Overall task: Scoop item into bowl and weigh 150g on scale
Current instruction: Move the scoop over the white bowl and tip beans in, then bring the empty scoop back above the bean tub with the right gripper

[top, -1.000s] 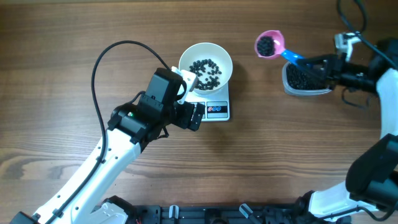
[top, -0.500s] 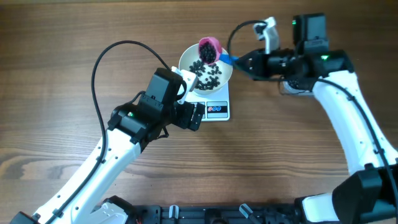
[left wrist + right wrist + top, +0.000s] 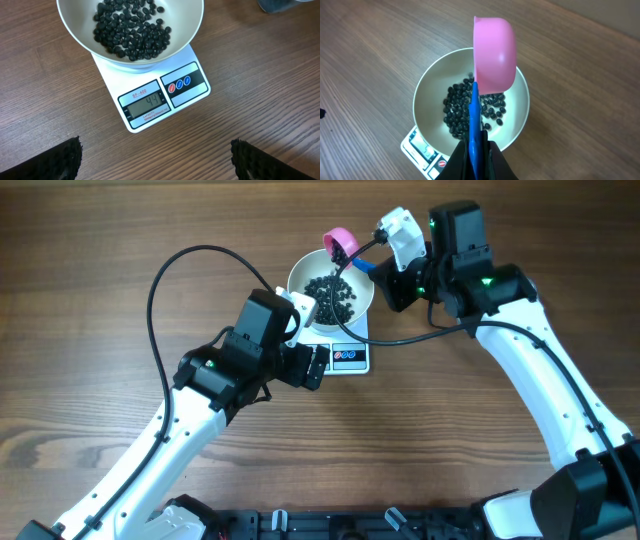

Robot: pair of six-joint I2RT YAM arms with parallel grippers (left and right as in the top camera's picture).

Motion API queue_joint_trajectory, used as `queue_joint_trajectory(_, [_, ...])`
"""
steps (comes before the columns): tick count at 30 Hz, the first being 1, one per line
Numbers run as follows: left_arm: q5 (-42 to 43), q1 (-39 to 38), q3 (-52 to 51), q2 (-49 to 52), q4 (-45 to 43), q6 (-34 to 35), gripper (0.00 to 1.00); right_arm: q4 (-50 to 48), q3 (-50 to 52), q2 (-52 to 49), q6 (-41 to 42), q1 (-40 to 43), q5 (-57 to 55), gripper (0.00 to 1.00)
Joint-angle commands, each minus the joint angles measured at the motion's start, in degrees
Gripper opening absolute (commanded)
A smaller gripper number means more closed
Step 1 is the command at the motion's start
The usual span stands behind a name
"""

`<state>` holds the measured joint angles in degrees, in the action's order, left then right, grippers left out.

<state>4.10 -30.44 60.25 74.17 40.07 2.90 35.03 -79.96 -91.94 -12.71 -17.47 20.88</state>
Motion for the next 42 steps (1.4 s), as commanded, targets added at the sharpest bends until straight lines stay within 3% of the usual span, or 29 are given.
queue_joint_trajectory(1, [-0.7, -0.1, -0.5, 0.2, 0.0, 0.6, 1.00, -0.7, -0.4, 4.0, -4.3, -0.4, -1.8, 0.04])
queue_joint_trajectory(7, [-0.7, -0.1, -0.5, 0.2, 0.0, 0.6, 1.00, -0.9, -0.4, 5.6, -8.8, -0.5, -3.3, 0.04])
queue_joint_trajectory(13, [-0.7, -0.1, -0.5, 0.2, 0.0, 0.6, 1.00, -2.1, -0.4, 5.6, -14.4, -5.0, -12.2, 0.04])
queue_joint_trajectory(19, [-0.7, -0.1, -0.5, 0.2, 0.0, 0.6, 1.00, -3.7, -0.4, 5.6, -14.1, -7.4, -18.3, 0.04])
queue_joint_trajectory(24, [-0.7, -0.1, -0.5, 0.2, 0.0, 0.6, 1.00, -1.5, -0.4, 5.6, 2.4, -7.4, -17.0, 0.04])
queue_joint_trajectory(27, [-0.7, -0.1, -0.5, 0.2, 0.0, 0.6, 1.00, -0.2, -0.4, 5.9, 15.2, -6.4, -7.7, 0.04])
queue_joint_trajectory(30, [-0.7, -0.1, -0.5, 0.2, 0.0, 0.6, 1.00, 0.3, -0.4, 7.9, 19.6, -0.9, -1.8, 0.04])
queue_joint_trajectory(35, [-0.7, -0.1, -0.5, 0.2, 0.0, 0.6, 1.00, 4.4, -0.4, 12.0, 18.6, 21.5, 10.8, 0.04])
queue_joint_trajectory(38, [-0.7, -0.1, -0.5, 0.2, 0.0, 0.6, 1.00, 7.5, -0.4, 10.9, 14.2, 30.5, 10.4, 0.04])
queue_joint_trajectory(42, [-0.7, -0.1, -0.5, 0.2, 0.0, 0.6, 1.00, 4.0, -0.4, 9.6, 14.1, 31.1, 0.9, 0.04])
